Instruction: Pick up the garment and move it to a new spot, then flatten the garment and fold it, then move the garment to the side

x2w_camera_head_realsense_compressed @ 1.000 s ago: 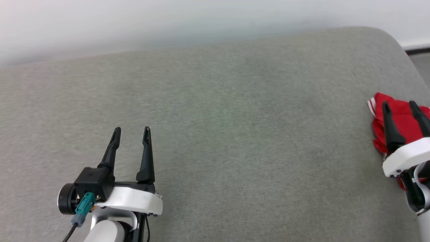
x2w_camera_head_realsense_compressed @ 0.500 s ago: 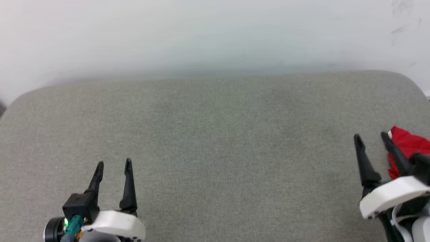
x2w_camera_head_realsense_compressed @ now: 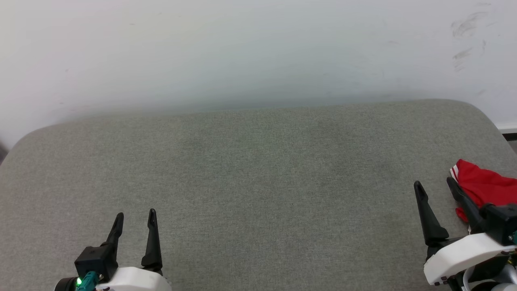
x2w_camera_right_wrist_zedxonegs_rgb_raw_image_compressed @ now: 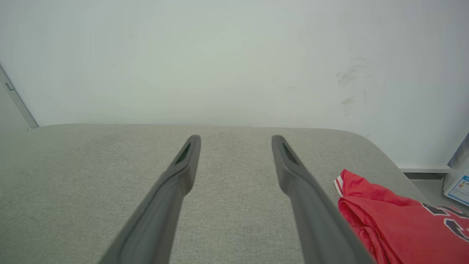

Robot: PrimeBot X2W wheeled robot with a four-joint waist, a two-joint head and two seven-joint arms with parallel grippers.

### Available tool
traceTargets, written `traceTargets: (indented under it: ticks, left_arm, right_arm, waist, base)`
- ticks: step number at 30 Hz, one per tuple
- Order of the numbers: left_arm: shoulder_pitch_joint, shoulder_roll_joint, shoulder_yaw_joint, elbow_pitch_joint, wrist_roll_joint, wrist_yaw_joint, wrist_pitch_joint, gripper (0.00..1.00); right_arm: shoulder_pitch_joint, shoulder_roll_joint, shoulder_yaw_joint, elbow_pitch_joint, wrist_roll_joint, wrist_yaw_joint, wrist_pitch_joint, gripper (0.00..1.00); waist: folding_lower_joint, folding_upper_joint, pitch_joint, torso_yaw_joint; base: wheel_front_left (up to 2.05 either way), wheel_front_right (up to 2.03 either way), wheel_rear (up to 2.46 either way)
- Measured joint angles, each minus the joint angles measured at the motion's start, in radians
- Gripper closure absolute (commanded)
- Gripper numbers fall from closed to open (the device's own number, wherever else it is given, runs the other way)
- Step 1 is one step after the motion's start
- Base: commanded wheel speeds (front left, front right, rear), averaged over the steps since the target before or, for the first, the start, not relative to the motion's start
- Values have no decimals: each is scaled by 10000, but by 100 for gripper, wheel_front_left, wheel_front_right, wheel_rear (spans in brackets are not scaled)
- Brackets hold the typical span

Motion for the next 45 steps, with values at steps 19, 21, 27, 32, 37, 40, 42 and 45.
traceTargets:
  ticks: [19,21,27,32,37,40,42,45]
  left_arm:
    - [16,-265,211,313,278,-336,-13,0]
    - [44,-332,184,407,272,-341,-10,100]
    - [193,-518,259,633,-382,-497,215,100]
    - [173,-662,481,700,-1183,-683,458,100]
    - [27,-771,696,773,-1937,-861,688,100]
    - [4,-819,809,815,-2359,-947,821,100]
    - [-24,-857,880,832,-2638,-1034,909,100]
    - [-97,-943,1005,874,-3035,-1124,1018,100]
  right_arm:
    - [6,40,-19,-111,-8,0,-40,0]
    - [23,54,-21,-6,-4,0,-33,100]
    - [111,134,-65,426,740,0,12,100]
    - [86,173,-115,637,1676,0,81,100]
    - [31,219,-155,803,2589,0,84,100]
    - [-4,253,-182,920,3087,0,86,100]
    - [-13,272,-196,991,3429,0,92,100]
    - [-50,295,-219,1091,3917,0,98,100]
  waist:
    - [1,0,61,158]
    - [1,0,70,167]
    - [1,0,87,187]
    - [1,0,105,209]
    - [2,0,122,230]
    - [2,0,133,242]
    - [2,0,140,251]
    - [2,0,150,263]
  base:
    - [0,0,0]
    - [0,0,0]
    - [0,0,0]
    - [0,0,0]
    - [0,0,0]
    - [0,0,0]
    - [0,0,0]
    - [0,0,0]
